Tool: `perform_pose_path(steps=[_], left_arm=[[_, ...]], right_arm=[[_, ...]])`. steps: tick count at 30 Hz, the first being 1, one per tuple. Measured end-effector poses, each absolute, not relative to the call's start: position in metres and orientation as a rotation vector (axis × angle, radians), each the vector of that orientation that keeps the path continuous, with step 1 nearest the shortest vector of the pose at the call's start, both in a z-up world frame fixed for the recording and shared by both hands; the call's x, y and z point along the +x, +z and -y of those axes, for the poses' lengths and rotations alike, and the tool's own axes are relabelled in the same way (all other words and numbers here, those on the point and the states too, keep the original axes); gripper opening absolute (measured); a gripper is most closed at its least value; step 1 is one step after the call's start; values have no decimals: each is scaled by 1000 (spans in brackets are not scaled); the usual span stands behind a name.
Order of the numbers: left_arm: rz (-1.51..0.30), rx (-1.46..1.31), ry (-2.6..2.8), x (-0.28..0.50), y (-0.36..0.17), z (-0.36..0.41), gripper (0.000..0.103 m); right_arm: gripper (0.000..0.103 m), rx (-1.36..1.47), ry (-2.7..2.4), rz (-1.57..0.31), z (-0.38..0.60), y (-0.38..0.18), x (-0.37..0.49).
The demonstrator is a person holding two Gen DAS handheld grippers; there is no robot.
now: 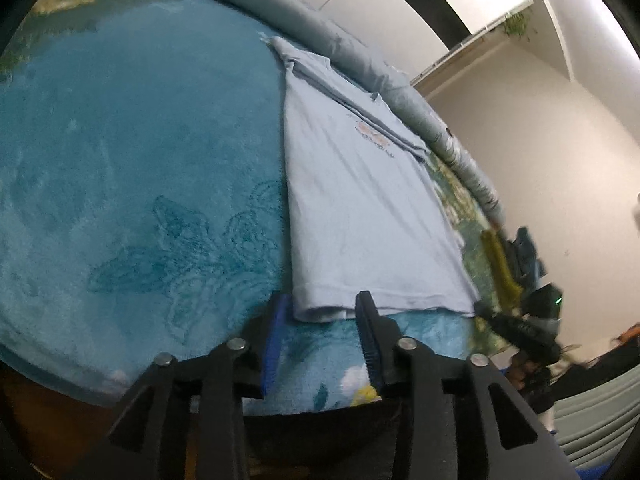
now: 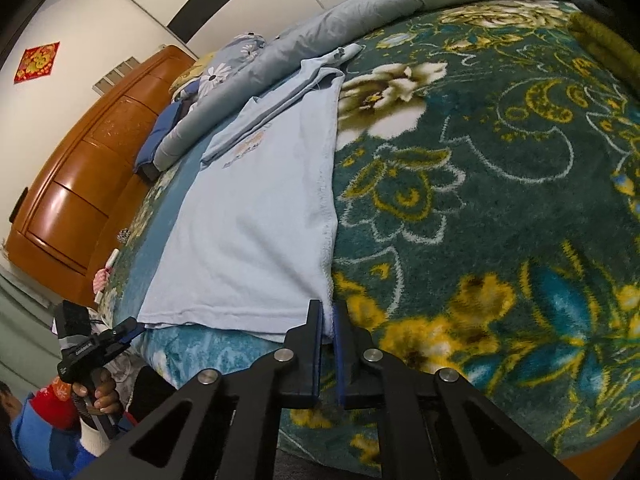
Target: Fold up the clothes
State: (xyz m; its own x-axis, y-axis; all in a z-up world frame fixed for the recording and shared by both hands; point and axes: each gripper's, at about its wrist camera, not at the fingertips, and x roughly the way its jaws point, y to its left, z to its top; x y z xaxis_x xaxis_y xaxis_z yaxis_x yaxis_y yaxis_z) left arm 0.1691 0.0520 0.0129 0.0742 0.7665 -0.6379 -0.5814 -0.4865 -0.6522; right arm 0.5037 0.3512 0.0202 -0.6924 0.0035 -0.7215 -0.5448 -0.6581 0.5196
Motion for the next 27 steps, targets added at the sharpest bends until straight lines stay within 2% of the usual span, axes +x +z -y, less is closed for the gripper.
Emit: perform_pose_path(steps=[5,10,12,13,18,27], left_arm=[[239,-1343,1596,162,6,-62,43],[254,-1348,1589,162,9,-72,41],[258,-1356,1596,164,8,-74,10],[271,-1365,1605,164,6,-74,3],[392,-1313,1619,159,12,-56,3],[392,-1186,1576,132,56,-74,3]], right_arm=[[6,-1021,2388,-1085,-352,20,503],[6,-1019,2389,-1102,-351,20,504],[6,-1020,2397,-1105,-351,21,504],[6,-1020,2402,-1108,-350,21,504],[6,-991,2466,-1123,-347,33,507],[6,-849,2569,-1175,-372,74,490]])
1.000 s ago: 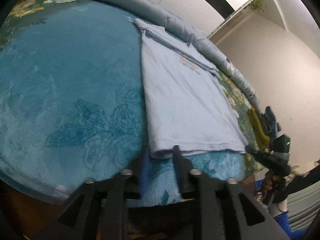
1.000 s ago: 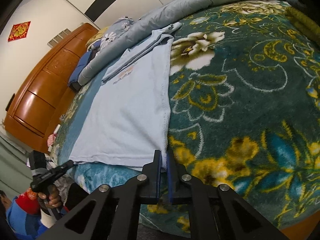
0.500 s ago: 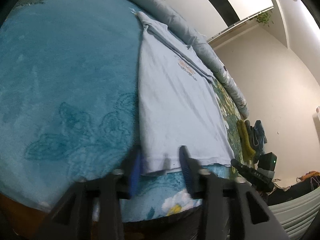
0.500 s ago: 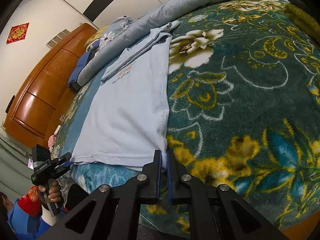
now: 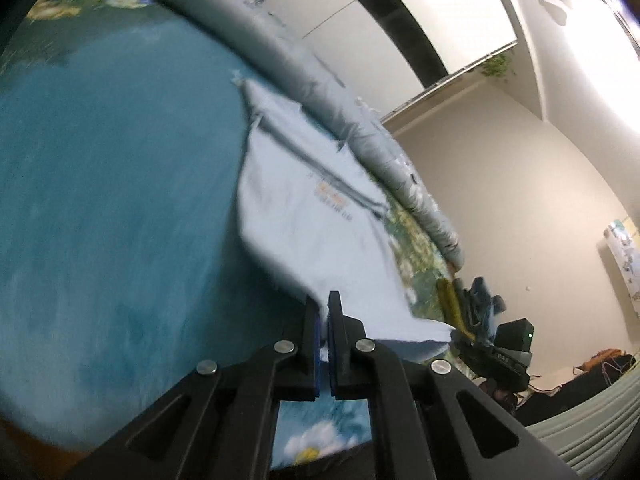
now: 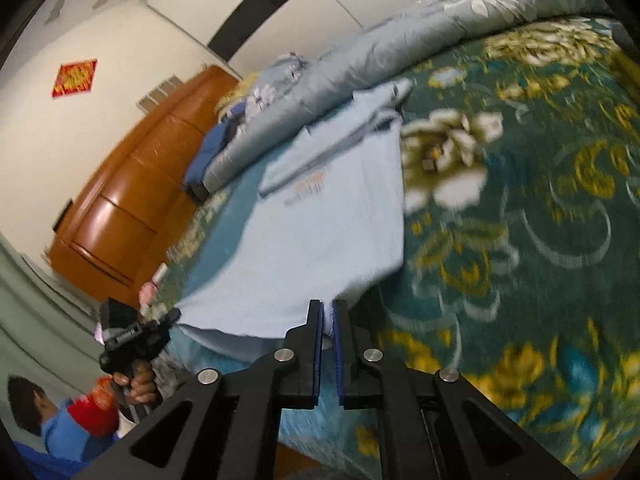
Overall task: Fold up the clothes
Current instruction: 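Lift the hem with both grippers and fold it toward the collar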
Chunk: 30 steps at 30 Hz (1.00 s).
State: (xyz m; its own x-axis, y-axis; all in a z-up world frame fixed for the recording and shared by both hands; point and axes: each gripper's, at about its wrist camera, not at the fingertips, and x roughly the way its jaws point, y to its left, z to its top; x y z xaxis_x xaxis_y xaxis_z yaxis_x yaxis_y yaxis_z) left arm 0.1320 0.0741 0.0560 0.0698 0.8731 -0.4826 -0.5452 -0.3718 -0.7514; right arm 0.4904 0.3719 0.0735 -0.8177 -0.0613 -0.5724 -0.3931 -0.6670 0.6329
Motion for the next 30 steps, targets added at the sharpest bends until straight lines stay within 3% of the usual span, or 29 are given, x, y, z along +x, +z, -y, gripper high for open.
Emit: perform_pose_path(steps=[15,22,30], left_arm=[[313,-1160,1617,-4,113,-212,3],[281,-1301,1683,-80,76,-304,3],[288,-1437,1708,-113,18,-347,3]], right_arm=[[6,-819,2558,-1099,-494,128,356],[6,-896,2442,-1087,-572,108,257],[6,-1022,2323,-1140,-614,53,211]])
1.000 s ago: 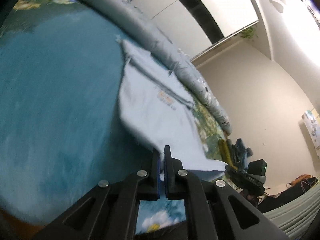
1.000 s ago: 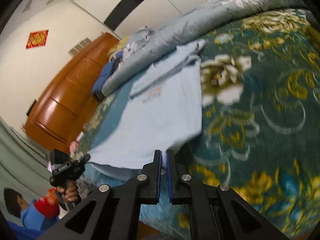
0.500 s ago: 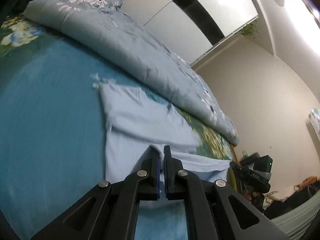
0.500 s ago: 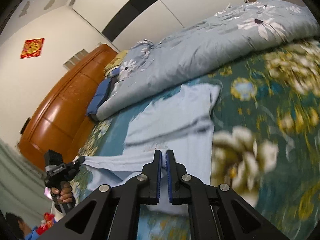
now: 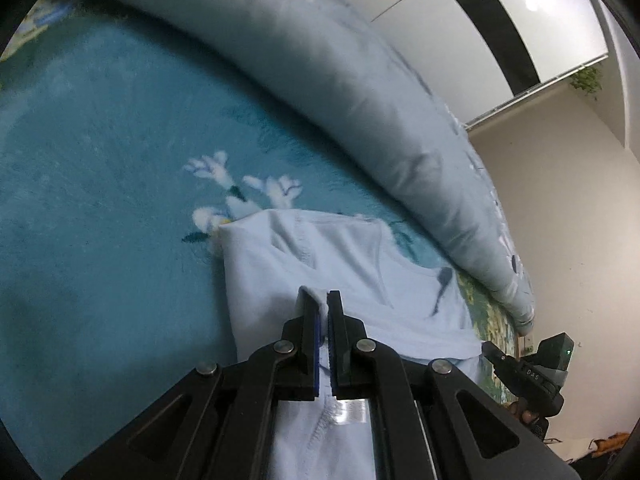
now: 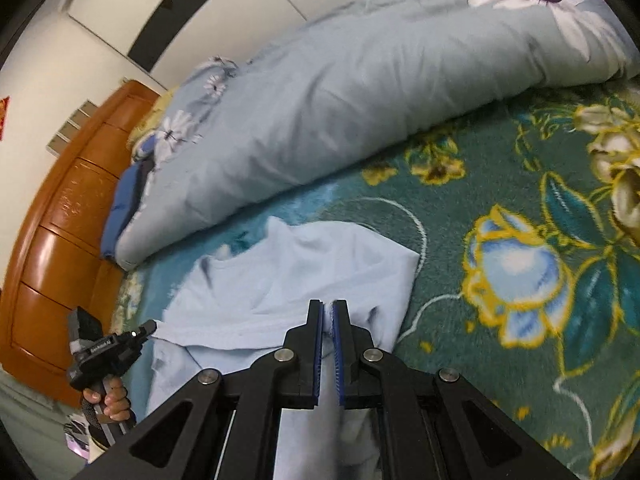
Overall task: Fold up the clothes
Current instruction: 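Lift the hem with both grippers and fold it toward the collar, then lay the folded hem down and open both grippers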
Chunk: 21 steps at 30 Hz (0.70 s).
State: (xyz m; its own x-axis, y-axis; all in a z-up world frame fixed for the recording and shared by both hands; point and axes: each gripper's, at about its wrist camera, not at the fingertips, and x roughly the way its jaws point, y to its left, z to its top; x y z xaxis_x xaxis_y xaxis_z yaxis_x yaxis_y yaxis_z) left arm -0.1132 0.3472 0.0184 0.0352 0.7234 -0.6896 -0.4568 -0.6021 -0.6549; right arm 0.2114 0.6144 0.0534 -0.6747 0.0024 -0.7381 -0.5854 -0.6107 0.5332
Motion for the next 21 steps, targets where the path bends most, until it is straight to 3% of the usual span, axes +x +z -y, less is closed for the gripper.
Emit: perform_pose_path(steps=[4,6,7,8,10,12,16,21], left_arm=[[277,-1433,1690,-112,22,-347,5],[259,-1399,1688,-108,33,-344,19],[248,-1382,1689,-106,39,-342,35],[225,-1357,1705,-104,45,-339,46],[167,-1305,1735,-97,56,-334,49],[108,-1267,1752,-90,63,-329,50],[-27,-1239,1807,-79,57,-331,50],[-70,-1281,1824,-82,40,-343,50]], right_arm=[[8,-1067,2322,-1116,-616,46,207],[10,-1056,2351,-1086,-612,55,209],[10,-1051,2365,-1071,-610,59,210],[11,-1046,2380,-1056,-608,63,211],[28,-1014,2410,-1043,-604,73,216],[38,-976,2432,-1034,-601,82,224],[38,-981,2412,-1002,-600,83,236],[38,-1041,2393,-990,-598,70,232]])
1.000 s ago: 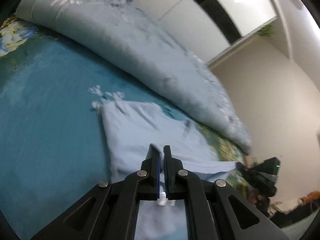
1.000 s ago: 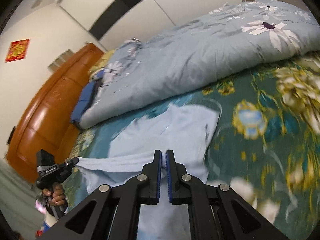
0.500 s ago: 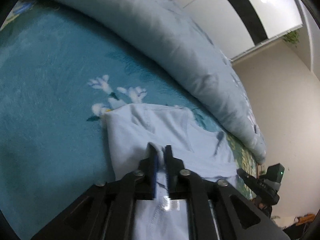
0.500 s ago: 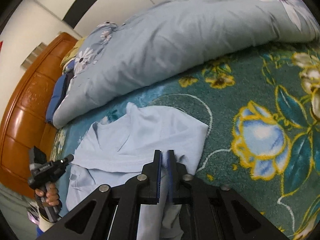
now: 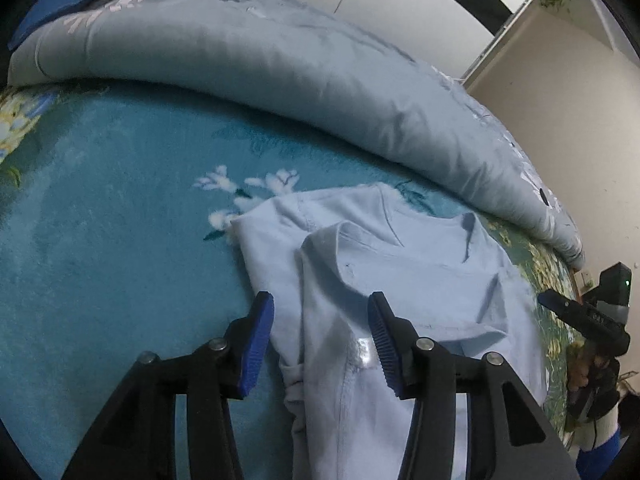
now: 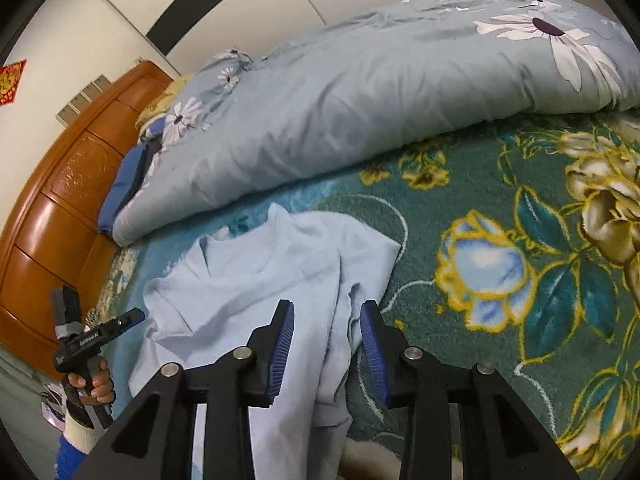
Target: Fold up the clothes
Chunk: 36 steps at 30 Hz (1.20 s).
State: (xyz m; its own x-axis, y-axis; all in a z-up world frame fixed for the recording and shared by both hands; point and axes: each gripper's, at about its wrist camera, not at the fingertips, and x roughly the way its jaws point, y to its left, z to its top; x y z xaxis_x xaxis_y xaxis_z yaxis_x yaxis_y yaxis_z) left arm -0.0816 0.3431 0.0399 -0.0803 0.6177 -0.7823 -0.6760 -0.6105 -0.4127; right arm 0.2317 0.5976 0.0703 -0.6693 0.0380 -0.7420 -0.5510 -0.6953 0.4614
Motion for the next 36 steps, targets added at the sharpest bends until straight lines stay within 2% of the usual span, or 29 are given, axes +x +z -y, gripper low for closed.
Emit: perform_pose_path(steps=[3,7,12,21,26,31,36], left_arm=[[-37,-1318,1836,-90,33,-349,50],[-5,-1351,1823,-96,29,-352,40],[-8,-1293,1842,-93,42,-350,40],[-316,-1157,1920,-75,55,-388,40],[-328,-1219,1967,-89,48,-406,40],[-262,-1177,1871,-89,63,-386,40],[-399,-1118,1827,-74,66,-385,40]], right_arm=[[38,-1063,2405,-955,-595,68,223],[38,-1108,2419,-905,-591,64,205],[38,-1115,2429,-890,-589,61,198],[38,-1156,2405,-833,-594,65,188],[38,-1142,2386,-860,-599,63,186],[38,-1179,2385,-840,-598,59,182],[38,-1206,2372,-864,-597,49,176]])
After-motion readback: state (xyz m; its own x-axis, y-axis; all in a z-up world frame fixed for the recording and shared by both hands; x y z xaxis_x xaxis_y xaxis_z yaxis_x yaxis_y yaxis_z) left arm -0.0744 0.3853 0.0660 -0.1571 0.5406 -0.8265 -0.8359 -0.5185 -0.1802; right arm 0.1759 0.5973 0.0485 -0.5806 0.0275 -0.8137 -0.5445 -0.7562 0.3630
